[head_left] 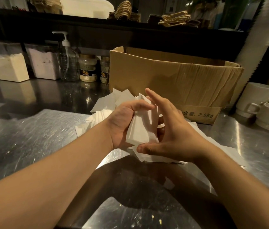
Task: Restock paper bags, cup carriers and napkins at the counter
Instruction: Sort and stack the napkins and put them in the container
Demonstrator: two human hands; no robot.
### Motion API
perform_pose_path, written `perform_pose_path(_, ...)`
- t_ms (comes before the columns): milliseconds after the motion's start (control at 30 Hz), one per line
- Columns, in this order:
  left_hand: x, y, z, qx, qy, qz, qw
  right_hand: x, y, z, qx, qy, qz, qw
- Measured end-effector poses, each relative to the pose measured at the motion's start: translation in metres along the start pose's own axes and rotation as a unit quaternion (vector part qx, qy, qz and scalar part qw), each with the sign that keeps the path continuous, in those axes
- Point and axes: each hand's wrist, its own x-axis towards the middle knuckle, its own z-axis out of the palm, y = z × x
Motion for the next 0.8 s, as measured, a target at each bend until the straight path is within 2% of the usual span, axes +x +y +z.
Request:
perform_pose_path(100, -0.002, 0.003, 0.002, -0.016, -0.005, -0.028, 0.999, -0.001, 0.005, -0.003, 0.014, 0.001, -0.023, 1.000)
perform_pose_path(167, -0.003, 0.005, 0.001, -0.045, -0.015, -0.041, 0.998, 0.000, 0.008, -0.003, 0.038, 0.044, -0.033, 0.998)
perform_pose_path(300, 0.000, 0.008, -0.006, -0.103, -0.009, -0.035, 0.994, 0.003, 0.006, -0.004, 0.087, 0.151, 0.014, 0.985)
perform_pose_path(367, 0.000, 0.009, -0.008, -0.121, 0.010, -0.018, 0.992, 0.003, 0.002, -0.007, 0.098, 0.167, 0.038, 0.980)
perform_pose_path(433, -0.002, 0.011, -0.009, -0.139, 0.011, 0.001, 0.990, 0.003, 0.001, -0.009, 0.075, 0.134, 0.059, 0.986)
perform_pose_path(533, -0.001, 0.013, -0.012, -0.180, 0.010, 0.020, 0.983, 0.003, 0.002, -0.011, 0.000, 0.037, 0.065, 0.997)
perform_pose_path(633, 0.001, 0.013, -0.014, -0.212, 0.013, 0.029, 0.977, 0.003, 0.007, -0.013, -0.080, -0.068, 0.067, 0.992)
perform_pose_path(800, 0.003, 0.012, -0.015, -0.200, 0.021, 0.028, 0.979, 0.004, 0.012, -0.011, -0.111, -0.124, 0.051, 0.985)
